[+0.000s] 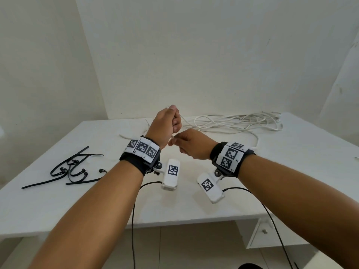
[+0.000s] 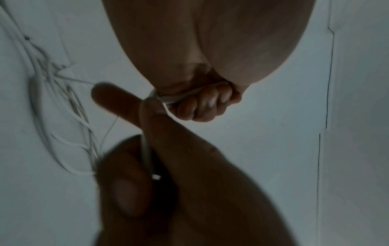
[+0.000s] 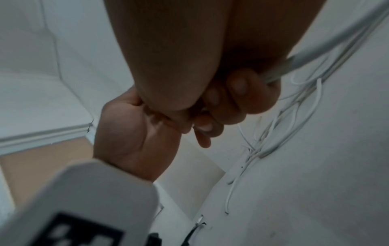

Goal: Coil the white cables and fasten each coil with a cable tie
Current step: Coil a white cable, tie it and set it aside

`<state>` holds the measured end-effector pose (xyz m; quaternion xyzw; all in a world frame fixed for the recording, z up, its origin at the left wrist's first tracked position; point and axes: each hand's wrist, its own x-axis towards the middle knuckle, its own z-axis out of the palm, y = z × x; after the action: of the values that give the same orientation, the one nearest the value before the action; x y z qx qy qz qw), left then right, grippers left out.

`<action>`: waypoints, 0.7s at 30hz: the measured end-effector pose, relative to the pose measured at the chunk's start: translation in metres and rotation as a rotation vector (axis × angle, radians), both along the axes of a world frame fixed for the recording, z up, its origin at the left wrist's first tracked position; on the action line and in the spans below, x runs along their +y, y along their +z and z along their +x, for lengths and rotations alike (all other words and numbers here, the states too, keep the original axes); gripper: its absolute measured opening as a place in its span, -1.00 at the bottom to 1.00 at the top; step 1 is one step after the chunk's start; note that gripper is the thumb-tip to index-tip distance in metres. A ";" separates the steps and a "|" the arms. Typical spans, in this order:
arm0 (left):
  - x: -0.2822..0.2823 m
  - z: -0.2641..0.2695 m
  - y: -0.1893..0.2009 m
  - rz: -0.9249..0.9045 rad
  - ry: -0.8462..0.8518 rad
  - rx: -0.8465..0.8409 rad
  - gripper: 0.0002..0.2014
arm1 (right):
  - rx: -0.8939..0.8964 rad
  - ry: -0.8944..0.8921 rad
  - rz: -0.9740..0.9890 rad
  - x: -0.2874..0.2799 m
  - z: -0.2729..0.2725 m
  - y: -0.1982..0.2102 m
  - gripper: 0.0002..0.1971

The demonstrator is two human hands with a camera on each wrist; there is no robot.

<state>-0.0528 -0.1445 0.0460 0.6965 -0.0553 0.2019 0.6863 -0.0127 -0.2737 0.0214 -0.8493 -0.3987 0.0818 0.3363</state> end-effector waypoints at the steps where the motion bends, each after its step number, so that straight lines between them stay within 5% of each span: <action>1: 0.000 0.001 -0.003 0.074 0.028 0.009 -0.66 | -0.080 0.006 -0.060 -0.001 0.000 0.000 -0.69; 5: 0.005 0.004 -0.012 0.281 0.069 0.077 -0.65 | -0.265 0.012 -0.174 -0.008 0.002 0.000 -0.65; 15: -0.002 0.003 -0.013 0.718 0.065 0.222 -0.56 | -0.393 0.075 -0.151 -0.037 0.001 0.035 -0.87; 18: -0.005 -0.001 -0.017 0.708 -0.052 0.222 -0.60 | -0.369 0.092 -0.090 -0.042 0.004 0.043 -0.89; 21: -0.009 -0.006 -0.016 0.492 -0.149 0.262 -0.68 | -0.343 0.085 -0.022 -0.045 0.008 0.047 -0.88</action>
<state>-0.0586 -0.1536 0.0304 0.8562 -0.0645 0.0396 0.5110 -0.0048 -0.3190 0.0686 -0.8367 -0.4850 -0.0455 0.2502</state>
